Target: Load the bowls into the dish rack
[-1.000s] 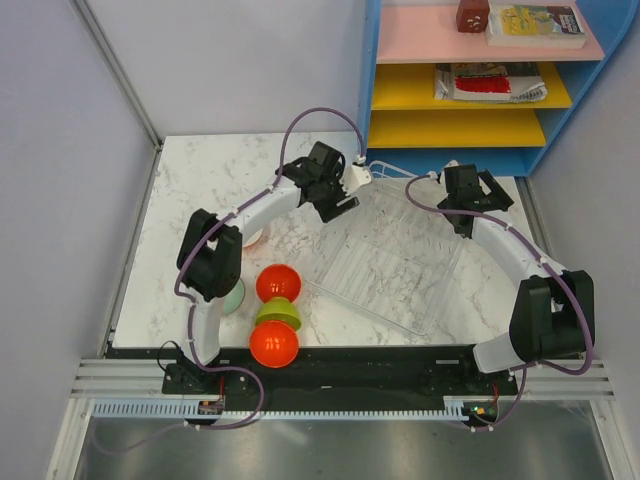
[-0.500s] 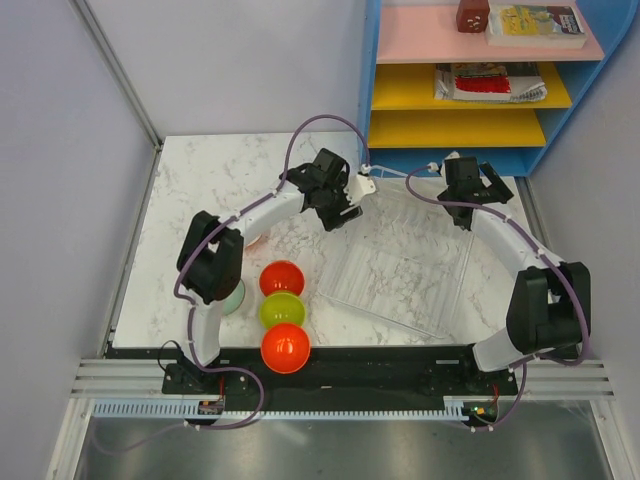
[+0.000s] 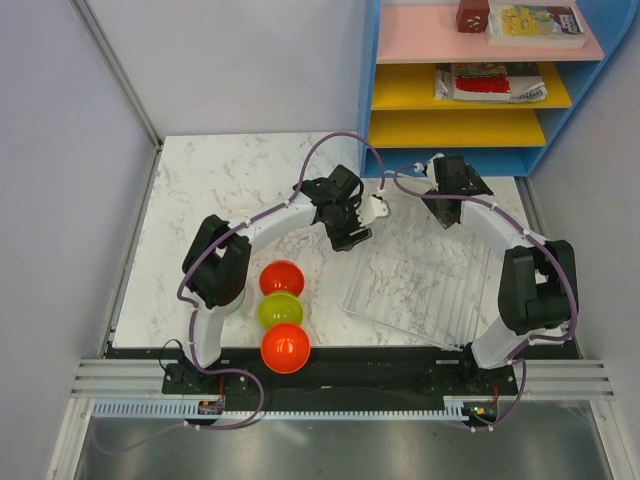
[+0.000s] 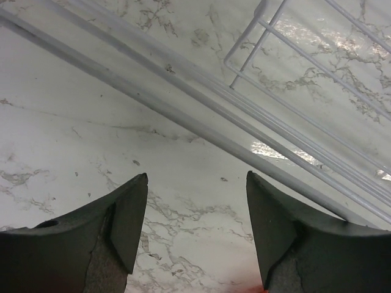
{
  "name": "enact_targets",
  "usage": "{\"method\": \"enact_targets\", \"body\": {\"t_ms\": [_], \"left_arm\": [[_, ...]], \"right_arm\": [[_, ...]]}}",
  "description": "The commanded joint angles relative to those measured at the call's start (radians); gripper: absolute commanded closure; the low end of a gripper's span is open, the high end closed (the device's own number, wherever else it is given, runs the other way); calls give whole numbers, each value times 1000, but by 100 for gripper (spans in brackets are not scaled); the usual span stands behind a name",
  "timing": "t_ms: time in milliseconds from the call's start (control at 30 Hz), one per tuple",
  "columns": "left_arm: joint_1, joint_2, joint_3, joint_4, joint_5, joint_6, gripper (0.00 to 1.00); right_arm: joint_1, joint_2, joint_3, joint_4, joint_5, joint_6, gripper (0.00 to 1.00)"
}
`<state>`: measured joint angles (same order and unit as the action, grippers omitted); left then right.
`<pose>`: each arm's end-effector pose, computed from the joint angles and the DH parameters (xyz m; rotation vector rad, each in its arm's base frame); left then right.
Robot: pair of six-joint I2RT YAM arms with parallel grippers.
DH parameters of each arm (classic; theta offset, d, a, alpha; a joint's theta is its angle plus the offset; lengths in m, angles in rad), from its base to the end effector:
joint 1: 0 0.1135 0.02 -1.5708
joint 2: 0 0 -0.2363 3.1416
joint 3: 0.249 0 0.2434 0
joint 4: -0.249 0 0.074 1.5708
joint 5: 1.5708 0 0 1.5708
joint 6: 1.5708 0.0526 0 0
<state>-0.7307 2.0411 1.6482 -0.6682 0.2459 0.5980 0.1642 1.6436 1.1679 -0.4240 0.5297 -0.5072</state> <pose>0.3109 -0.2958 0.1801 1.6856 2.0154 -0.3692 0.3483 0.0308 0.2010 -0.5894 2.3941 -0.8021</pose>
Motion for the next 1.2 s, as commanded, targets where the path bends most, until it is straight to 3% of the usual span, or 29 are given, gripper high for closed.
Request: {"method": "enact_targets", "body": {"t_ms": [0,167,300,800,1167], "left_arm": [[-9,-58,-2,57,-71,-67,28],[25,-110,-1,179,-230,-127,27],[65,-137,36,222,-270,-174,27],[76,-170,62,246,134,-188,27],[71,-116,110,248,266,-210,28]], "right_arm": [[0,13,50,22,-45,35,2],[1,28,75,27,-86,53,2],[11,45,101,25,-83,62,2],[69,108,202,51,-43,141,2],[69,-102,170,19,85,185,2]]}}
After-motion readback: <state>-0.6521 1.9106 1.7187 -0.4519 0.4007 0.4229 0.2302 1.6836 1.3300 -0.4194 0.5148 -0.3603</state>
